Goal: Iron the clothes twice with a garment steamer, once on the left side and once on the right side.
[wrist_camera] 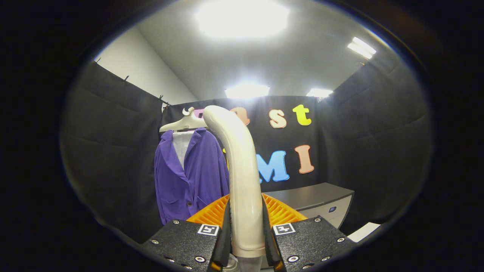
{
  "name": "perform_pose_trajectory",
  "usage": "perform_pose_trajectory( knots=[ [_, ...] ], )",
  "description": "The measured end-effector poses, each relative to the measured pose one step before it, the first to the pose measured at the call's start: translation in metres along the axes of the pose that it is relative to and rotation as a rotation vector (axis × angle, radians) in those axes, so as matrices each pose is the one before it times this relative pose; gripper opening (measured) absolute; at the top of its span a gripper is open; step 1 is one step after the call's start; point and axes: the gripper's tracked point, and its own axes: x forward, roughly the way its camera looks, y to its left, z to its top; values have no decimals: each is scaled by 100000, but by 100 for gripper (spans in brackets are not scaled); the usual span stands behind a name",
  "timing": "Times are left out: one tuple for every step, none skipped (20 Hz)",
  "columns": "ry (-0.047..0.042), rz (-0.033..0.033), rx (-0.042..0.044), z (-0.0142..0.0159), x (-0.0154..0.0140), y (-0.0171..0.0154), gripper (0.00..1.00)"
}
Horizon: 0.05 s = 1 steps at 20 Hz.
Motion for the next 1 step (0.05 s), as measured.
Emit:
perform_pose_trajectory(
  knots=[
    [1087, -44, -800, -675, -416, -124, 37]
  ],
)
